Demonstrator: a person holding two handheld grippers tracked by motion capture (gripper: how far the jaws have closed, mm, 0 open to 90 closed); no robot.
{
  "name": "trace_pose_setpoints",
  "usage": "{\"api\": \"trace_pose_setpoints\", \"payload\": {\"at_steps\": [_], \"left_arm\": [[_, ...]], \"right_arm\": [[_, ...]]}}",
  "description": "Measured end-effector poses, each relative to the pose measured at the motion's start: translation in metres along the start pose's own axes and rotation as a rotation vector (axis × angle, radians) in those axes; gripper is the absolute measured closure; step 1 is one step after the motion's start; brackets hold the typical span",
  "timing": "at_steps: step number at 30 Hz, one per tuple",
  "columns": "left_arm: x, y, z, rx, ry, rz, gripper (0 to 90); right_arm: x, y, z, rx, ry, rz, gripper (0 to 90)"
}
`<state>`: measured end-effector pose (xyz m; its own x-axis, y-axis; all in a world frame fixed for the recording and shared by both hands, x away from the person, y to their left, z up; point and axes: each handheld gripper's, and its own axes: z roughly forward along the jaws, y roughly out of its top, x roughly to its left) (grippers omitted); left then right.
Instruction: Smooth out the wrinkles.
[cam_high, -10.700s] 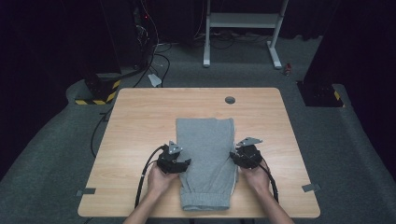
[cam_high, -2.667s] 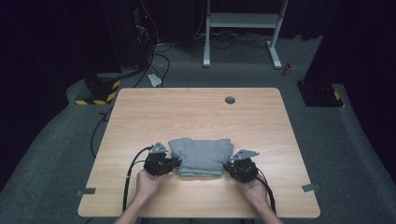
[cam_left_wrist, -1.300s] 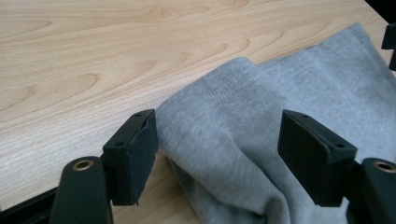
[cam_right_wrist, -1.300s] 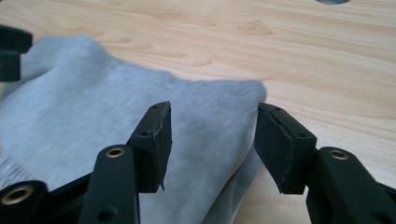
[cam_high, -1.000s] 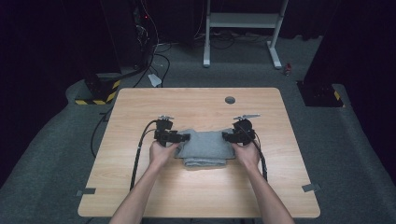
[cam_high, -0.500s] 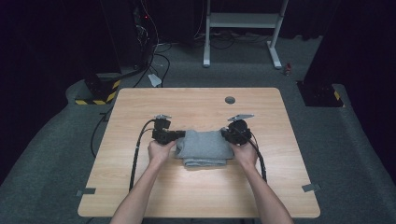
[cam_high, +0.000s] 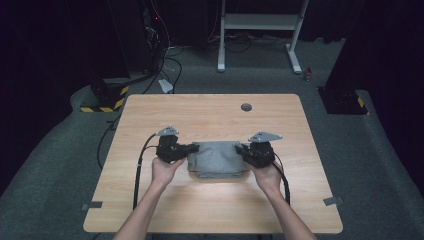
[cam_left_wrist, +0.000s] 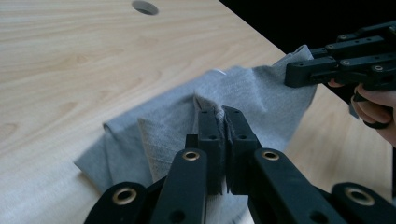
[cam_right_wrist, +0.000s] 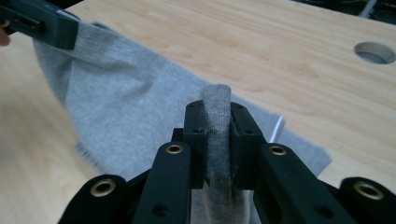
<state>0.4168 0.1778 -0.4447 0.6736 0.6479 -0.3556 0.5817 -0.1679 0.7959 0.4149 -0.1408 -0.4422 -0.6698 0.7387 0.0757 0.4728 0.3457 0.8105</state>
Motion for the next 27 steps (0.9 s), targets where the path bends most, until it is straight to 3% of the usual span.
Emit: {"api": "trace_pose_setpoints", "payload": {"at_steps": [2, 3, 4, 5, 6, 8, 10, 11, 13, 16, 22, 27], "left_arm": [[-0.002, -0.009, -0.004, 0.002, -0.013, -0.001, 86.5], [-0.004, -0.015, -0.006, 0.003, -0.02, -0.006, 86.5], [-0.005, -0.018, -0.007, 0.006, -0.026, -0.009, 86.5], [-0.009, -0.029, -0.007, 0.028, -0.025, -0.002, 86.5], [-0.009, -0.029, -0.007, 0.028, -0.025, -0.002, 86.5], [-0.01, -0.042, -0.005, 0.052, -0.002, 0.01, 86.4], [-0.007, -0.052, -0.001, 0.064, 0.002, -0.014, 86.4], [-0.006, -0.056, 0.003, 0.078, 0.01, -0.02, 86.3], [-0.005, -0.062, 0.01, 0.098, 0.038, -0.016, 86.3], [0.0, -0.061, 0.02, 0.109, 0.067, -0.013, 86.3], [0.016, -0.04, 0.036, 0.079, 0.116, -0.031, 86.4], [0.019, -0.028, 0.026, 0.023, 0.121, -0.041, 86.3]], "right_arm": [[0.004, -0.009, -0.004, 0.006, 0.012, -0.005, 79.5], [0.007, -0.023, -0.008, 0.021, 0.025, -0.006, 79.5], [0.007, -0.023, -0.008, 0.021, 0.025, -0.006, 79.5], [0.009, -0.036, -0.009, 0.036, 0.034, 0.003, 79.4], [0.009, -0.036, -0.009, 0.036, 0.034, 0.003, 79.4], [0.01, -0.052, -0.008, 0.068, 0.059, 0.022, 79.3], [0.01, -0.055, -0.006, 0.078, 0.06, 0.02, 79.3], [0.011, -0.061, -0.001, 0.112, 0.059, 0.016, 79.3], [0.01, -0.063, 0.002, 0.126, 0.056, 0.012, 79.3], [0.008, -0.064, 0.01, 0.151, 0.038, 0.021, 79.4], [-0.009, -0.05, 0.027, 0.142, -0.018, 0.051, 79.5], [-0.015, -0.037, 0.024, 0.105, -0.043, 0.068, 79.3]]}}
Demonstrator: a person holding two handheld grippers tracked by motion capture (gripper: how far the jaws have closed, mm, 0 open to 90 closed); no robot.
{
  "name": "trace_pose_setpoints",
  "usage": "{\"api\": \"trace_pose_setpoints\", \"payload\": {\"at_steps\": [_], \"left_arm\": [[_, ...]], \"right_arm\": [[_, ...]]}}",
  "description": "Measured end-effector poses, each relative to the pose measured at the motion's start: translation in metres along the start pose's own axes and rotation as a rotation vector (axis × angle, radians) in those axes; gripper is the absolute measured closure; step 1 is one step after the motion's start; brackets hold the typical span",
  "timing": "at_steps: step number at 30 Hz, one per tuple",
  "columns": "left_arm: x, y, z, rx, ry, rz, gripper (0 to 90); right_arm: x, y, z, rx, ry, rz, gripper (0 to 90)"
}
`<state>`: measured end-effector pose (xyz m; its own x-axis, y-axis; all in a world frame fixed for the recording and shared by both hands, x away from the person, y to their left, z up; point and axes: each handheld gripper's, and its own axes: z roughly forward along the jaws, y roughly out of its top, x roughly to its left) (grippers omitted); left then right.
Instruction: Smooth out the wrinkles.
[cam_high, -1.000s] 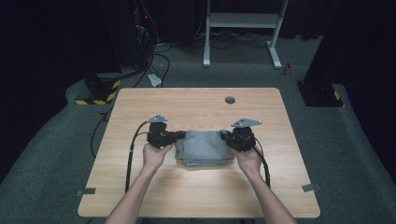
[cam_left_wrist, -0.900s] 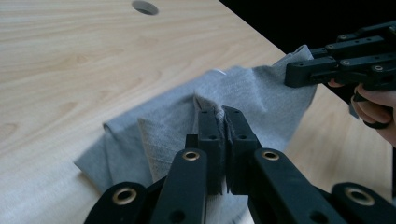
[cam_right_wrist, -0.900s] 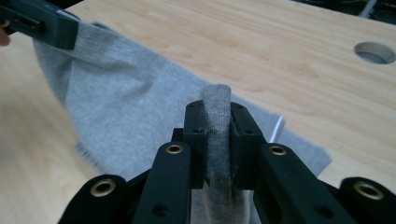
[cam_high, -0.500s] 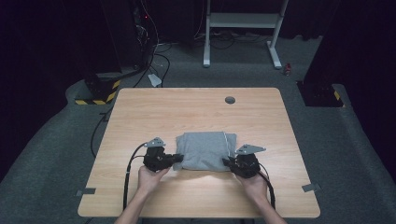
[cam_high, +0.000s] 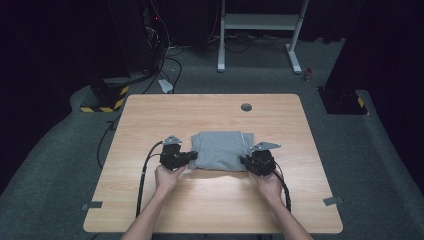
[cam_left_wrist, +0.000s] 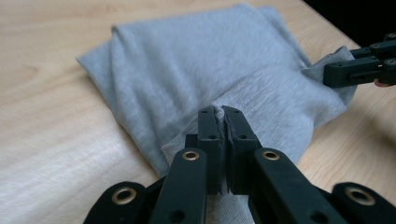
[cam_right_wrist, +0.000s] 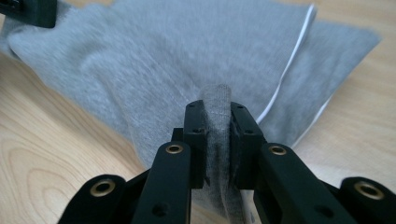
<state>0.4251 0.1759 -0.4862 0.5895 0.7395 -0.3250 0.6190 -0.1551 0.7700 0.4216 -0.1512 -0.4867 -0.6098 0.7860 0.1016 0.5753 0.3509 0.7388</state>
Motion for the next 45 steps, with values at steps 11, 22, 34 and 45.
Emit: {"api": "trace_pose_setpoints", "payload": {"at_steps": [11, 22, 34, 45], "left_arm": [[-0.016, -0.013, -0.022, -0.027, -0.053, 0.042, 85.8], [-0.026, -0.029, -0.03, 0.008, -0.055, 0.086, 85.2], [-0.036, -0.051, -0.028, 0.083, -0.036, 0.144, 85.3], [-0.037, -0.055, -0.029, 0.074, -0.024, 0.15, 85.5]], "right_arm": [[0.013, -0.012, -0.023, -0.046, 0.031, -0.037, 77.6], [0.021, -0.032, -0.034, -0.034, 0.041, -0.062, 75.4], [0.027, -0.052, -0.038, 0.014, 0.043, -0.085, 77.8], [0.028, -0.057, -0.035, 0.027, 0.029, -0.085, 77.7]]}}
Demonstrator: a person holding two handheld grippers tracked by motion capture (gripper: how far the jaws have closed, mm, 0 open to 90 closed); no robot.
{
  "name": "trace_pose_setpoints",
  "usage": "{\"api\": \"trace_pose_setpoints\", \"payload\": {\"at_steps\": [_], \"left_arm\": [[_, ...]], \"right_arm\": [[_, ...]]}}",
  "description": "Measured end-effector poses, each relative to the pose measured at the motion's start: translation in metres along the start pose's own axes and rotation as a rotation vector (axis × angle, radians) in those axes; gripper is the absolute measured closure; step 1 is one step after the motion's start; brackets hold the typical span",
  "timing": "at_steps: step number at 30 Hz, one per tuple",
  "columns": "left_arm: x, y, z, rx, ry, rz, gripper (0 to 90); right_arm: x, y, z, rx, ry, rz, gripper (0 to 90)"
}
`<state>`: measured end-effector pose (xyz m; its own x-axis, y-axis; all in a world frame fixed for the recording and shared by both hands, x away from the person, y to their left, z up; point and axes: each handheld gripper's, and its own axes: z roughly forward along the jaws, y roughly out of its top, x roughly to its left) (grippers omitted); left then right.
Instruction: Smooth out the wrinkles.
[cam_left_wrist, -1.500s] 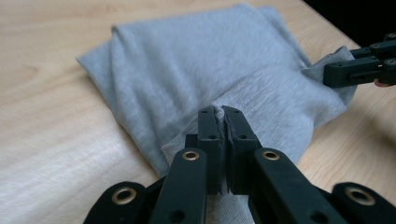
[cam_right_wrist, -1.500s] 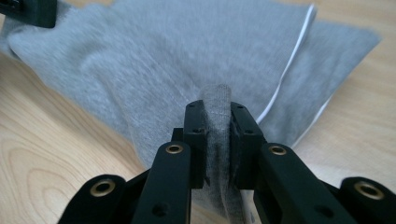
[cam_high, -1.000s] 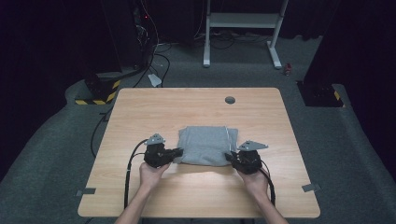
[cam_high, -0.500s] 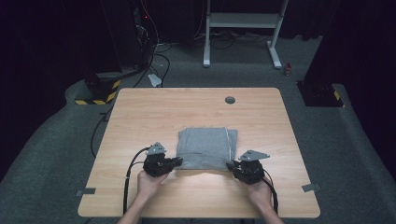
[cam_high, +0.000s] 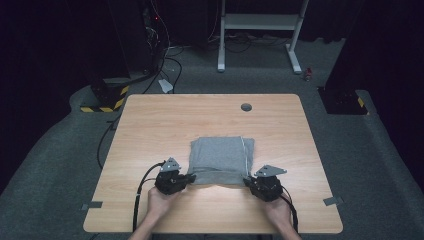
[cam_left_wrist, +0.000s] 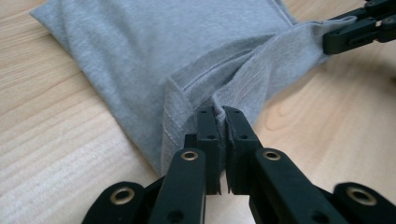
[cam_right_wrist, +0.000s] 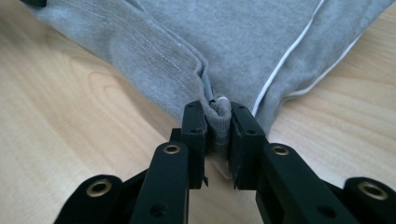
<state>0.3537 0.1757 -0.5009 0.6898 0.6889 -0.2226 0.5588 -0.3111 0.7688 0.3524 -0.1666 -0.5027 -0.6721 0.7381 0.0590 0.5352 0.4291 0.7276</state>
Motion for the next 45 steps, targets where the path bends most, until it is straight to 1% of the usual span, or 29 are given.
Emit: {"api": "trace_pose_setpoints", "payload": {"at_steps": [2, 5, 9, 10, 14, 16, 18, 19, 20, 21, 24, 28, 29, 30, 31, 32, 33, 34, 35, 36, 37, 38, 39, 40, 41, 42, 43, 44, 45], "left_arm": [[-0.002, -0.004, -0.004, -0.011, -0.015, -0.012, 84.6], [-0.004, -0.01, -0.005, -0.006, -0.036, -0.038, 82.4], [-0.009, -0.018, -0.003, 0.013, -0.036, -0.02, 81.1], [-0.01, -0.02, -0.004, 0.02, -0.037, -0.017, 80.6], [-0.012, -0.025, -0.008, 0.018, -0.045, -0.022, 78.3], [-0.012, -0.027, -0.011, 0.015, -0.033, -0.025, 76.1], [-0.014, -0.027, -0.016, 0.01, 0.001, -0.012, 72.8], [-0.015, -0.026, -0.02, -0.004, 0.002, -0.015, 71.2], [-0.017, -0.025, -0.026, -0.029, -0.012, -0.021, 69.7], [-0.018, -0.025, -0.029, -0.043, -0.022, -0.023, 67.1], [-0.019, -0.021, -0.037, -0.073, -0.026, -0.021, 65.2], [-0.017, -0.015, -0.035, -0.069, -0.016, -0.028, 64.1], [-0.015, -0.011, -0.03, -0.061, -0.013, -0.025, 63.9], [-0.015, -0.011, -0.03, -0.061, -0.013, -0.025, 63.9], [-0.016, -0.007, -0.02, -0.035, 0.021, -0.006, 63.9], [-0.016, -0.007, -0.02, -0.035, 0.021, -0.006, 63.9], [-0.014, -0.006, -0.009, -0.007, 0.045, -0.001, 63.9], [-0.013, -0.006, -0.004, 0.01, 0.058, 0.002, 63.6], [-0.013, -0.006, -0.004, 0.01, 0.058, 0.002, 63.2], [-0.013, -0.006, 0.0, 0.029, 0.073, 0.012, 63.2], [-0.014, -0.007, 0.004, 0.047, 0.086, 0.022, 62.4], [-0.014, -0.009, 0.005, 0.057, 0.099, 0.037, 62.4], [-0.016, -0.014, 0.006, 0.07, 0.112, 0.047, 62.3], [-0.016, -0.014, 0.006, 0.07, 0.112, 0.047, 62.5], [-0.017, -0.02, 0.005, 0.103, 0.141, 0.063, 63.0], [-0.017, -0.02, 0.005, 0.103, 0.141, 0.063, 63.6], [-0.017, -0.023, 0.003, 0.093, 0.142, 0.075, 63.6], [-0.017, -0.024, 0.0, 0.101, 0.139, 0.074, 65.4], [-0.017, -0.024, 0.0, 0.101, 0.139, 0.074, 66.2]], "right_arm": [[0.002, -0.004, -0.002, 0.004, 0.011, 0.007, 76.5], [0.003, -0.01, -0.002, 0.009, 0.017, -0.001, 73.5], [0.008, -0.016, -0.002, 0.032, 0.013, -0.001, 68.5], [0.008, -0.017, -0.003, 0.026, 0.015, -0.006, 66.5], [0.009, -0.02, -0.01, 0.028, 0.014, -0.003, 61.0], [0.008, -0.021, -0.015, 0.022, 0.019, -0.004, 58.0], [0.005, -0.021, -0.019, 0.014, 0.034, -0.003, 56.2], [0.002, -0.022, -0.023, 0.0, 0.035, 0.0, 56.1], [0.0, -0.022, -0.026, -0.01, 0.037, 0.007, 56.2], [-0.004, -0.021, -0.03, -0.029, 0.046, 0.026, 57.1], [-0.009, -0.017, -0.034, -0.058, 0.053, 0.043, 59.5], [-0.009, -0.007, -0.031, -0.064, 0.038, 0.07, 63.8], [-0.007, -0.002, -0.024, -0.061, 0.029, 0.081, 65.5], [-0.007, -0.002, -0.024, -0.061, 0.029, 0.081, 65.5], [-0.005, 0.003, -0.015, -0.053, 0.011, 0.078, 65.5], [-0.005, 0.003, -0.015, -0.053, 0.011, 0.078, 65.5], [-0.004, 0.008, -0.006, -0.035, -0.022, 0.087, 63.9], [-0.004, 0.009, -0.001, -0.033, -0.041, 0.088, 63.0], [-0.004, 0.009, -0.001, -0.033, -0.041, 0.088, 63.0], [-0.003, 0.011, 0.002, -0.024, -0.051, 0.094, 62.6], [-0.003, 0.012, 0.009, 0.0, -0.077, 0.092, 62.4], [-0.003, 0.012, 0.009, 0.0, -0.077, 0.092, 62.4], [-0.004, 0.012, 0.014, 0.039, -0.087, 0.069, 66.0], [-0.004, 0.012, 0.014, 0.039, -0.087, 0.069, 66.0], [-0.004, 0.009, 0.016, 0.072, -0.094, 0.05, 75.6], [-0.004, 0.009, 0.016, 0.072, -0.094, 0.05, 75.6], [-0.004, 0.007, 0.017, 0.085, -0.09, 0.044, 79.8], [-0.004, 0.005, 0.015, 0.091, -0.096, 0.023, 83.6], [-0.004, 0.005, 0.015, 0.091, -0.096, 0.023, 83.6]]}}
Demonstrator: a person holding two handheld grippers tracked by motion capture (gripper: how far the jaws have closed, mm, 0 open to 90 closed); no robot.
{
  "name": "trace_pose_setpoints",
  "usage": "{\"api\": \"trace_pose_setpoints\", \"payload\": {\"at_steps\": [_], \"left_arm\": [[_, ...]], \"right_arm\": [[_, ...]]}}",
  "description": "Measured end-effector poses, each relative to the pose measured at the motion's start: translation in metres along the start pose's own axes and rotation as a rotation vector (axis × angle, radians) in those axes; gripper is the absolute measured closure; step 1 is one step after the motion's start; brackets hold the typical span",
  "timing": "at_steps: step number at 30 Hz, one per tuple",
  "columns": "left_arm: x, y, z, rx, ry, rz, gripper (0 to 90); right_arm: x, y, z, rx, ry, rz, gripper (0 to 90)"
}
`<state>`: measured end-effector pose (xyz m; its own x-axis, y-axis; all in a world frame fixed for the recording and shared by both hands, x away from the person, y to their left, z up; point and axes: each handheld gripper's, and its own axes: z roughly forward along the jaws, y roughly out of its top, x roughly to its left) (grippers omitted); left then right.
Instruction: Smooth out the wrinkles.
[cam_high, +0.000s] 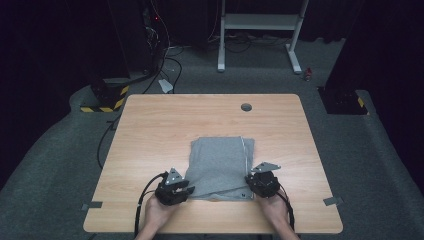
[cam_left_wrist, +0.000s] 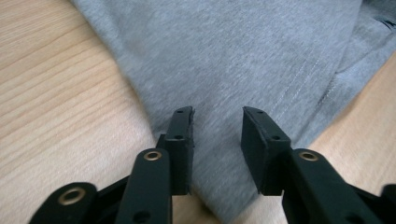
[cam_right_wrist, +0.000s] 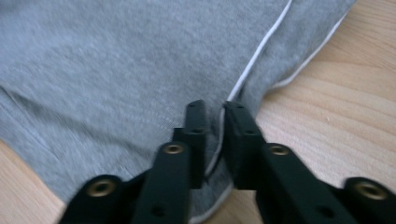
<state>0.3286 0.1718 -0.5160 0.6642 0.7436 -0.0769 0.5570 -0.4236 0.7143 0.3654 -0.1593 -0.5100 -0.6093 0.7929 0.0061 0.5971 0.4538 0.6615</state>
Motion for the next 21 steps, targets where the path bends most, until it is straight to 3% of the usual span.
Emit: {"api": "trace_pose_setpoints", "payload": {"at_steps": [3, 5, 6, 9, 10, 11, 13, 15, 16, 17, 21], "left_arm": [[0.001, 0.0, -0.003, 0.006, -0.003, -0.023, 66.1], [0.004, 0.003, -0.004, -0.007, -0.011, -0.042, 61.2], [0.004, 0.007, -0.003, -0.015, -0.006, -0.041, 58.7], [0.008, 0.025, 0.003, -0.056, -0.004, -0.06, 51.5], [0.011, 0.037, 0.011, -0.06, 0.013, -0.064, 51.1], [0.011, 0.037, 0.011, -0.06, 0.013, -0.064, 51.2], [0.013, 0.046, 0.024, -0.052, 0.027, -0.069, 52.6], [0.014, 0.046, 0.029, -0.04, 0.027, -0.072, 54.5], [0.015, 0.043, 0.036, 0.007, 0.003, -0.074, 60.2], [0.015, 0.043, 0.036, 0.007, 0.003, -0.074, 62.4], [0.01, 0.038, 0.034, 0.03, -0.008, -0.027, 68.2]], "right_arm": [[-0.002, -0.002, -0.003, 0.009, 0.006, 0.001, 83.8], [-0.004, -0.003, -0.006, 0.002, 0.016, -0.001, 79.0], [-0.002, -0.002, -0.009, -0.025, -0.004, -0.006, 64.7], [-0.001, 0.005, -0.01, -0.057, -0.023, 0.002, 58.8], [-0.003, 0.014, -0.007, -0.08, -0.021, 0.017, 59.9], [-0.003, 0.014, -0.007, -0.08, -0.021, 0.017, 59.9], [-0.009, 0.023, 0.005, -0.056, -0.014, 0.042, 70.8], [-0.012, 0.024, 0.008, -0.044, -0.006, 0.049, 75.9], [-0.015, 0.022, 0.012, -0.025, -0.002, 0.041, 81.8], [-0.015, 0.022, 0.012, -0.025, -0.002, 0.041, 81.8], [-0.018, 0.012, 0.011, 0.002, 0.011, 0.029, 86.2]]}}
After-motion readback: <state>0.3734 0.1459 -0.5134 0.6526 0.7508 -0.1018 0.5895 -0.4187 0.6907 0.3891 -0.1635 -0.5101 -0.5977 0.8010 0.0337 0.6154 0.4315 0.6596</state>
